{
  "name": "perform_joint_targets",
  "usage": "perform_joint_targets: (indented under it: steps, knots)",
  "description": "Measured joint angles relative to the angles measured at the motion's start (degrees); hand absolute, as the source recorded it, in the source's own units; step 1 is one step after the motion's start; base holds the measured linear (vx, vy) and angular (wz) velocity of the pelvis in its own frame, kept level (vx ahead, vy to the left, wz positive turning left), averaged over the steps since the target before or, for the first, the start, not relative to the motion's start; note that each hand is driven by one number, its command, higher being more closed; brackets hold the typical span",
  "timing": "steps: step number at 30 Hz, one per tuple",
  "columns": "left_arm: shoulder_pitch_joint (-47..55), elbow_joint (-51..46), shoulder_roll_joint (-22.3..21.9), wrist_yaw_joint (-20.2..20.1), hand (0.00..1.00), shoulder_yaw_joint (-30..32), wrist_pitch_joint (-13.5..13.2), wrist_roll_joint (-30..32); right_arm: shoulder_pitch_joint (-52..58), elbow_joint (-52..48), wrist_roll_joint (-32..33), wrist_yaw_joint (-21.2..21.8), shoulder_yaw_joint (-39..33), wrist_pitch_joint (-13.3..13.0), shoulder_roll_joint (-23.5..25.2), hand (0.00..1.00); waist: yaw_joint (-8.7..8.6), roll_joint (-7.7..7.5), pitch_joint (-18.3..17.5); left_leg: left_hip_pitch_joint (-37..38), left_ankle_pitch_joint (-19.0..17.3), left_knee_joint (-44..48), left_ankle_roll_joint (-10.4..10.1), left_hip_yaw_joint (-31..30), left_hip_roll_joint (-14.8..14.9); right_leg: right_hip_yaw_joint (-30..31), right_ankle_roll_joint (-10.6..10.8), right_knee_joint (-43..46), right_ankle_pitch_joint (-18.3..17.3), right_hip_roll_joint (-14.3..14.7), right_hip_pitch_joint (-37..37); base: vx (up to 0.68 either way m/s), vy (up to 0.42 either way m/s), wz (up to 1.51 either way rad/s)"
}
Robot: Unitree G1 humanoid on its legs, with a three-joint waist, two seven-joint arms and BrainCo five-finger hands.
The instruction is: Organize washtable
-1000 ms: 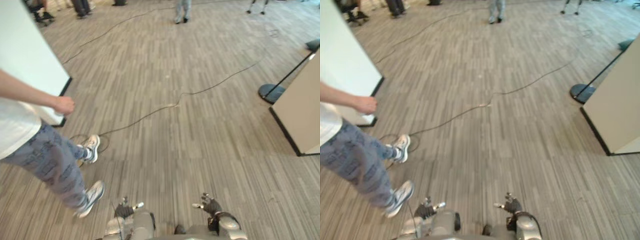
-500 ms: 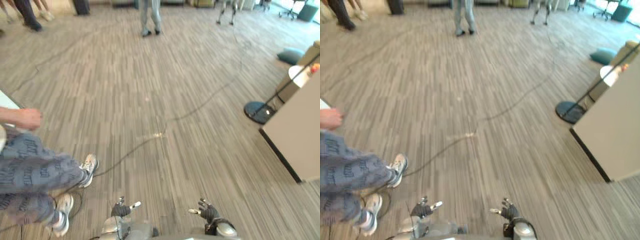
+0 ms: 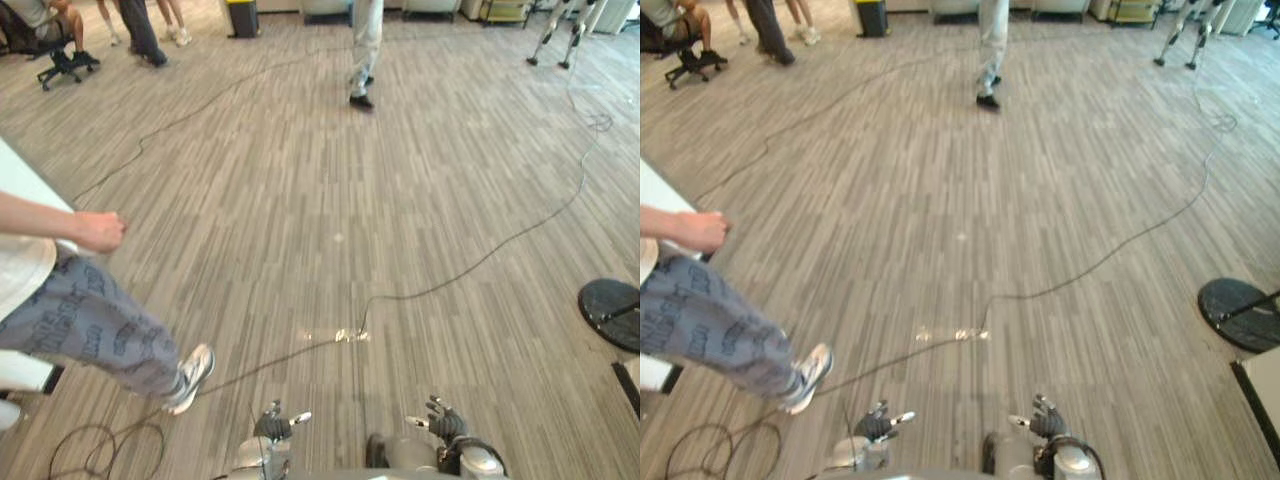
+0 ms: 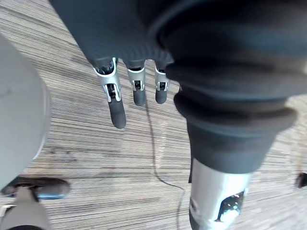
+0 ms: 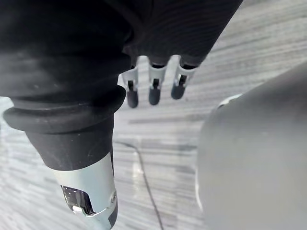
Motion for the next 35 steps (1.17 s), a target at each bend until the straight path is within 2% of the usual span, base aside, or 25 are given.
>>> perform_joint_targets:
  steps: [1,2,3,4,5,6,7,8,9,11,13,14,15,16,18,20,22,23,24,25,26,28,31,35]
  knots:
    - [0.22,-1.27,0.28,-0.02,0.0,-0.51,-0.05,-0.01,0.11,0.5,0.86,-0.05,0.39,0.11,0.49,0.0,0.32,-1.18,-0.14,-3.44,-1.05,0.18,1.73,2.77,1.28,1.07,-0.36,-2.99,-0.55,-0.2,3.62,0.39,-0.026,-0.1]
    - [0.5,-2.22,0.43,-0.03,0.0,-0.89,-0.19,-0.03,0.25,0.45,1.17,-0.02,0.52,0.11,1.22,0.0,0.84,-1.75,-0.73,-6.46,-1.88,-2.12,3.04,4.96,1.83,1.4,0.89,-4.75,-2.01,-0.98,5.31,0.45,0.0,-0.28]
    - [0.02,-2.41,0.13,-0.01,0.0,-1.3,-0.36,-0.03,-0.25,0.29,1.26,-0.04,0.38,0.07,1.34,0.0,1.4,-1.26,-0.37,-9.77,-2.93,-7.88,4.75,6.42,2.95,2.05,1.82,-6.11,-2.69,-1.01,7.31,0.43,0.065,-0.38]
    - [-0.17,-2.62,0.08,-0.02,0.0,-2.01,-0.4,-0.03,-0.48,0.32,1.25,-0.06,0.3,0.26,1.3,0.0,1.65,-0.81,-0.28,-11.96,-2.96,-16.34,4.77,7.19,2.94,2.87,2.59,-6.83,-3.18,-1.4,8.77,0.36,0.106,-0.34]
    - [-0.06,-2.98,0.1,-0.01,0.0,-2.05,-0.41,-0.05,-0.69,0.31,1.25,-0.11,0.32,0.42,1.48,0.0,1.74,-0.9,-0.29,-12.53,-2.86,-21.45,4.63,7.21,2.31,3.45,3.21,-6.75,-3.84,-2.03,9.14,0.35,0.188,-0.38]
    - [0.14,-3.44,0.12,0.05,0.0,-2.05,-0.52,-0.07,-0.7,0.33,1.24,-0.21,0.29,0.46,1.82,0.0,1.79,-1.03,-0.19,-13.13,-2.43,-30.85,4.38,6.35,0.9,4.68,4.61,-6.36,-5.58,-3.23,9.85,0.27,0.186,-0.37]
    - [0.21,-3.43,0.09,0.06,0.0,-2.07,-0.61,-0.08,-0.68,0.31,1.23,-0.23,0.27,0.41,1.78,0.0,1.76,-0.91,-0.24,-13.19,-1.94,-35.36,3.92,5.31,0.29,5.3,5.4,-6.01,-6.4,-3.66,10.14,0.35,0.265,-0.52]
    - [0.59,-3.37,0.12,0.19,0.0,-2.12,-0.82,-0.17,-0.63,0.62,1.21,-0.32,0.5,0.41,1.58,0.0,1.94,-0.56,-0.59,-12.53,3.66,-39.07,2.66,4.45,-0.24,6.75,6.85,-5.17,-8.02,-3.96,10.6,0.38,0.305,-0.62]
    - [1.28,-3.44,0.43,0.27,0.0,-1.93,-1.03,-0.19,-0.98,1.9,1.19,-0.66,0.62,0.48,2.3,0.0,1.88,-1.39,-1.86,-12.34,4.71,-37.65,4.28,5.71,-1.51,9.19,8.11,-4.85,-9.24,-5.4,10.75,0.39,0.313,-0.62]
    - [1.29,-3.33,1.3,0.33,0.0,-0.5,-1.05,-0.16,-1.09,2.41,0.87,-0.94,1.03,0.42,3.02,0.0,1.83,-3.04,-2.58,-12.44,1.26,-35.09,5.6,8.29,-1.99,11.71,8.27,-3.8,-8.95,-7.08,10.4,0.4,0.293,-0.61]
    - [1.28,-3.02,1.93,0.34,0.0,0.54,-1.05,-0.16,-1.11,2.53,0.45,-0.9,2.16,0.46,3.65,0.0,2.22,-3.96,-2.87,-11.19,-1.25,-33.37,6.89,10.79,-1.99,14.03,8.82,1.3,-8.42,-7.88,8.52,0.35,0.279,-0.57]
    - [1.07,-2.19,2.37,0.31,0.0,0.47,-1.02,-0.17,-1.25,2.47,0.24,-0.85,2.11,0.38,3.62,0.0,2.21,-4.12,-2.78,-8.97,-2.52,-33.92,7.4,12.12,-2.09,15.07,8.76,8.77,-6.96,-8.13,5.49,0.29,0.239,-0.47]
    - [0.82,-1.46,2.81,0.3,0.0,0.45,-0.82,-0.17,-1.52,2.45,-0.21,-0.63,2.11,0.13,3.59,0.0,2.23,-3.53,-2.32,-6.01,-3.51,-35.14,8.04,13.33,-2.21,15.37,9.03,17.46,-4.2,-8.34,2.07,0.28,0.214,-0.43]
    - [0.83,-0.98,3.07,0.31,0.0,0.45,-0.8,-0.16,-1.56,2.37,-0.58,-0.44,2.17,-0.03,3.62,0.0,2.16,-3.53,-2.23,-4.41,-3.82,-35.81,8.2,13.6,-2.52,15.25,9.17,21.8,-3.1,-8.77,0.63,0.26,0.167,-0.23]
    - [0.83,0.26,3.77,0.38,0.0,0.37,-0.69,-0.13,-1.53,2.33,-1.14,0.12,2.34,-0.82,3.9,0.0,1.58,-4.27,-1.92,0.91,-4.52,-38.58,8.8,13.63,-3.37,13.32,9.07,29.78,-5.42,-9.2,-2.19,0.24,0.081,0.06]
    - [1.02,0.47,3.86,0.37,0.0,0.38,-0.72,-0.13,-1.53,2.42,-1.42,0.11,2.62,-0.99,3.92,0.0,1.61,-4.4,-1.9,4.39,-4.53,-41.57,8.77,13.61,-3.61,9.84,8.43,28.4,-7.37,-9.04,-3.82,0.17,-0.011,0.13]
    - [1.06,0.6,3.87,0.34,0.0,0.54,-0.77,-0.13,-1.51,2.45,-1.44,0.11,2.8,-1.16,3.9,0.0,1.52,-4.4,-1.93,6.43,-4.92,-43.53,8.34,13.4,-3.65,6.59,8.12,19.67,-7.61,-8.68,-5.15,0.16,-0.073,0.07]
    - [1.39,0.61,3.89,0.32,0.0,0.67,-0.87,-0.13,-1.51,2.53,-1.45,0.11,3.08,-1.14,3.89,0.0,1.63,-4.57,-2.01,6.42,-5.12,-43.39,6.95,13.36,-3.75,6.75,7.23,11.87,-6.1,-7.85,-5.24,0.13,-0.08,0.0]
    - [1.52,0.57,4.04,0.3,0.0,0.69,-0.88,-0.12,-1.5,2.57,-1.45,0.11,3.4,-1.1,3.96,0.0,1.69,-5.02,-2.15,6.3,-5.37,-43.24,6.39,13.37,-4.11,7.25,6.14,7.38,-2.85,-7.69,-5.07,0.17,-0.127,0.02]
    - [1.05,1.21,3.92,0.37,0.0,0.82,-0.83,-0.08,-1.7,2.59,-1.45,0.12,4.1,-1.07,3.63,0.0,1.52,-5.07,-2.34,6.47,-5.87,-42.95,5.5,12.37,-4.11,7.22,7.68,5.21,-1.9,-7.41,-4.47,0.2,-0.133,0.11]
    - [1.2,1.81,3.51,0.28,0.0,0.76,-0.73,-0.04,-1.71,2.59,-1.46,0.12,4.31,-1.15,3.25,0.0,1.32,-3.84,-2.74,6.73,-5.57,-43.69,4.96,11.66,-3.3,6.45,7.27,3.6,-1.65,-6.62,-3.49,0.26,-0.162,0.19]
    - [1.49,1.99,2.1,0.28,0.0,0.78,-0.76,0.0,-1.72,3.41,-1.44,0.08,4.28,-1.03,2.04,0.0,1.6,-2.42,-3.38,8.62,-4.65,-47.15,3.48,11.07,-2.04,5.17,6.71,-0.24,-1.27,-4.9,-1.53,0.25,-0.131,0.16]
    - [1.7,2.39,1.29,0.25,0.0,2.12,-0.87,0.05,-1.93,4.69,-1.45,0.08,4.28,-1.12,1.8,0.0,1.61,-1.89,-3.81,10.63,-3.83,-50.42,2.31,10.01,-1.44,3.88,6.14,-3.73,-0.89,-3.49,1.3,0.15,-0.086,0.15]
    - [1.74,2.96,1.23,0.28,0.0,2.77,-0.88,0.15,-2.22,6.22,-1.41,0.05,3.86,-1.09,1.6,0.0,1.51,-1.77,-4.47,12.19,-2.53,-54.36,2.07,9.95,-1.14,3.64,6.02,-8.67,0.82,-2.3,3.72,0.09,-0.026,-0.01]
